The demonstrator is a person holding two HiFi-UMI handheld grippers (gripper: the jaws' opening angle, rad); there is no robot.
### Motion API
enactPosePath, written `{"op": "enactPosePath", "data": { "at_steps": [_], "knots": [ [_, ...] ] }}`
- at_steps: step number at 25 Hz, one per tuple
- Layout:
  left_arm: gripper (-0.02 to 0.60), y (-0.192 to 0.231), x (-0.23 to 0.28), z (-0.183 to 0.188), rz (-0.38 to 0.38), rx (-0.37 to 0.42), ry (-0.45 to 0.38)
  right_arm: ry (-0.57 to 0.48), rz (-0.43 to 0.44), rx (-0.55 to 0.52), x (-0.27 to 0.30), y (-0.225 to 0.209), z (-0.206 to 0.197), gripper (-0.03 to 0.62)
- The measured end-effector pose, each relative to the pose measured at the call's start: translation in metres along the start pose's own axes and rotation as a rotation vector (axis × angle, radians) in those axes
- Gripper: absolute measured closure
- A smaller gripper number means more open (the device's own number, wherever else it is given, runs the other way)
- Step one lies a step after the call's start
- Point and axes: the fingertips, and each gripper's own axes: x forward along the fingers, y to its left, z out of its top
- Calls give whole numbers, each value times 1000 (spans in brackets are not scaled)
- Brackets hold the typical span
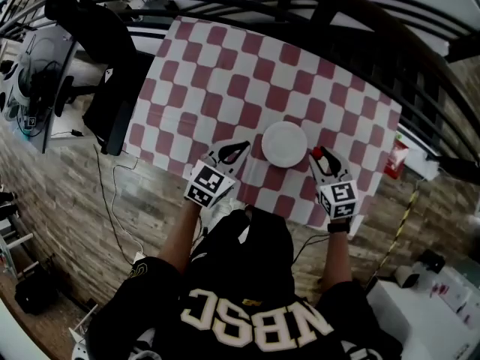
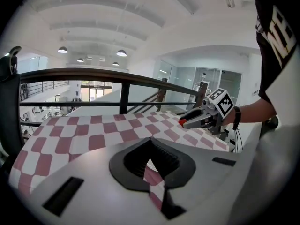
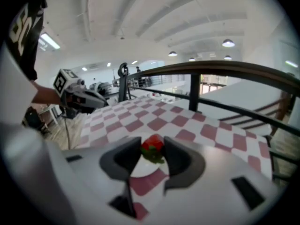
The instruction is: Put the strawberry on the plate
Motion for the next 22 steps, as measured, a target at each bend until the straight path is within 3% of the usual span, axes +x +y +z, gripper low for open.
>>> {"op": "enactPosePath", "data": {
  "at_steps": [5,11,15,22],
  "knots": [
    [566,-14,16,-10,-61,-3,23,63,153,-120,39,33,-12,434],
    [566,-27,33,-16,-131,24,53,156,313,-385,77,72,-30,434],
    [566,-32,37,-24,-147,3,65,206,339,-511,94,83,-46,434],
    [566,-42,32,-33,-181,-9,73,270,342,-519,107,89,-60,433]
  ]
}}
